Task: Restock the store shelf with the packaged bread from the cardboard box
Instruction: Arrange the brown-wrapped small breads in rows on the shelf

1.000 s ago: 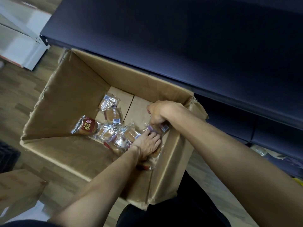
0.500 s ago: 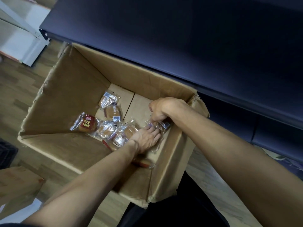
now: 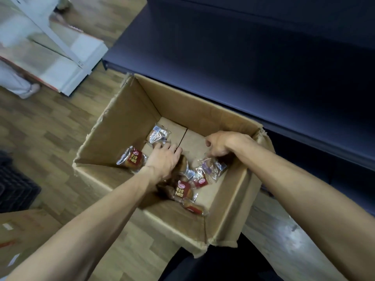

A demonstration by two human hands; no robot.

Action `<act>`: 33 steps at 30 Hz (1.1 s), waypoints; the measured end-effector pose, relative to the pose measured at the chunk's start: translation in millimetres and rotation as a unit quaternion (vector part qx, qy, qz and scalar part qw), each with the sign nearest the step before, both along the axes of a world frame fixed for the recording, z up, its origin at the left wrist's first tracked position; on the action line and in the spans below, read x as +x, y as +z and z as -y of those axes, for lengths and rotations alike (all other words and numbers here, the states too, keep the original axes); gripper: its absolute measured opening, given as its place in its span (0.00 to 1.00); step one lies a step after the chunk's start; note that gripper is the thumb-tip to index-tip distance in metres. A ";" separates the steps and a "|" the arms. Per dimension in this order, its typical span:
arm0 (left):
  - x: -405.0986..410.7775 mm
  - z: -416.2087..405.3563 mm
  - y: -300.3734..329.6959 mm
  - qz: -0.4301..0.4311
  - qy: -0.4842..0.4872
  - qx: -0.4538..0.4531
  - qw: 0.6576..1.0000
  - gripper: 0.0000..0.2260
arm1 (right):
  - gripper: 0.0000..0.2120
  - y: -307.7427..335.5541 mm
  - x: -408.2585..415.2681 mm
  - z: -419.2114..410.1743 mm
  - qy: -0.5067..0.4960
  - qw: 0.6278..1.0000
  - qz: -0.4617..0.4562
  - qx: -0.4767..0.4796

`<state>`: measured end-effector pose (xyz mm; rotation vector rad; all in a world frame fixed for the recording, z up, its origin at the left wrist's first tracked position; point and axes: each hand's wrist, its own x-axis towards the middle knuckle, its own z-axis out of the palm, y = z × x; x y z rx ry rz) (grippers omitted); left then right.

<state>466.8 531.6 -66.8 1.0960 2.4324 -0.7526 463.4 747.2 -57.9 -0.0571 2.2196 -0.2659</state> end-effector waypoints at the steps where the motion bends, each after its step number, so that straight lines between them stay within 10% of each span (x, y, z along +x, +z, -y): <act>1: -1.0 5.1 5.4 -0.004 0.003 0.007 1.000 0.35 | 0.26 2.6 1.1 -0.6 0.001 1.000 -0.020 -0.015; 15: -45.2 50.8 130.5 -0.148 -0.034 0.263 0.953 0.36 | 0.54 130.3 3.3 52.5 0.044 0.929 -0.361 -0.075; 33: -78.3 92.4 349.4 -0.381 -0.116 0.437 0.807 0.29 | 0.28 351.0 -8.2 132.4 0.078 0.734 -0.670 0.079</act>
